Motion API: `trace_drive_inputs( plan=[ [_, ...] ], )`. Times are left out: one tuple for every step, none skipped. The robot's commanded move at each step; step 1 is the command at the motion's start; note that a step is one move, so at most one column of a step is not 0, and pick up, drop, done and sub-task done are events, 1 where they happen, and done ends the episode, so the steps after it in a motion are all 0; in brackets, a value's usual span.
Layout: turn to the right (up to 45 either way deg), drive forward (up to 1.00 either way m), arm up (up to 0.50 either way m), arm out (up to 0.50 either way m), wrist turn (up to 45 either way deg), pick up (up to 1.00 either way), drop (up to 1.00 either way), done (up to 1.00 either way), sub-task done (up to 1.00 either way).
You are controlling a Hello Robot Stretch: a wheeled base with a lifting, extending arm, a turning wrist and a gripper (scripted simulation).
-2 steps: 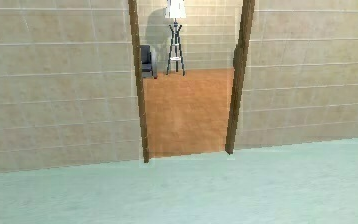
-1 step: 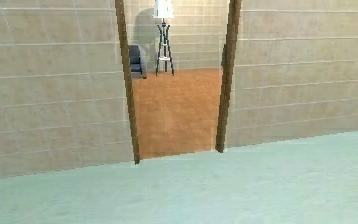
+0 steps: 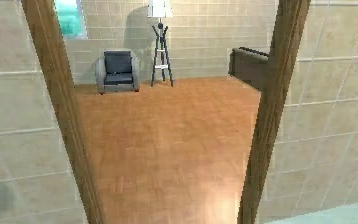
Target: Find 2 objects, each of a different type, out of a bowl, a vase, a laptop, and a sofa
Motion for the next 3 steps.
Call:
trace_drive_inputs(
  plan=[
    [0.0, 1.00, 0.00, 0.00, 0.0, 0.00, 0.00, 0.00, 0.00],
    [0.0, 0.10, 0.00, 0.00, 0.0, 0.00, 0.00, 0.00, 0.00],
    [36.0, 0.00, 0.00, 0.00, 0.0, 0.00, 0.00, 0.00, 0.00]
  ],
)
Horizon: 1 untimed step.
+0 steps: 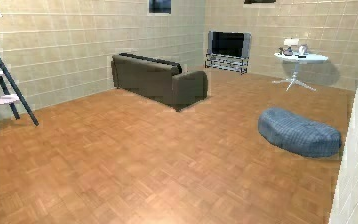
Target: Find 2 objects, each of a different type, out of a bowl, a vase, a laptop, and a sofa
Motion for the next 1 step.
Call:
trace_drive_inputs(
  plan=[
    [0.0, 0.35, 0.00, 0.00, 0.0, 0.00, 0.00, 0.00, 0.00]
  ],
)
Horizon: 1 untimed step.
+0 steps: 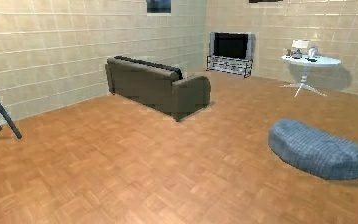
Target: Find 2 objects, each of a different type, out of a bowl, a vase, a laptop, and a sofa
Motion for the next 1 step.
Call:
trace_drive_inputs(
  plan=[
    [3.0, 0.00, 0.00, 0.00, 0.0, 0.00, 0.00, 0.00, 0.00]
  ],
)
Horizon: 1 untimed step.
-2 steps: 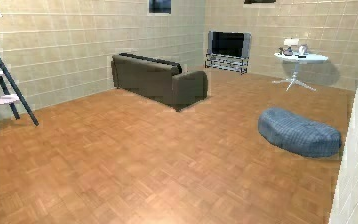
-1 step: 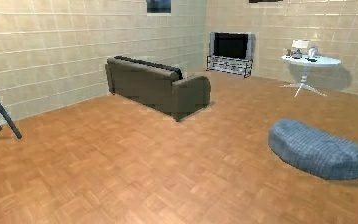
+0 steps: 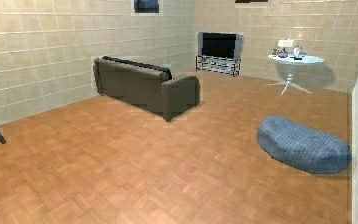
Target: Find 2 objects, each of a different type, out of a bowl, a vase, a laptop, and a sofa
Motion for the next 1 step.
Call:
trace_drive_inputs(
  plan=[
    [0.0, 1.00, 0.00, 0.00, 0.0, 0.00, 0.00, 0.00, 0.00]
  ],
)
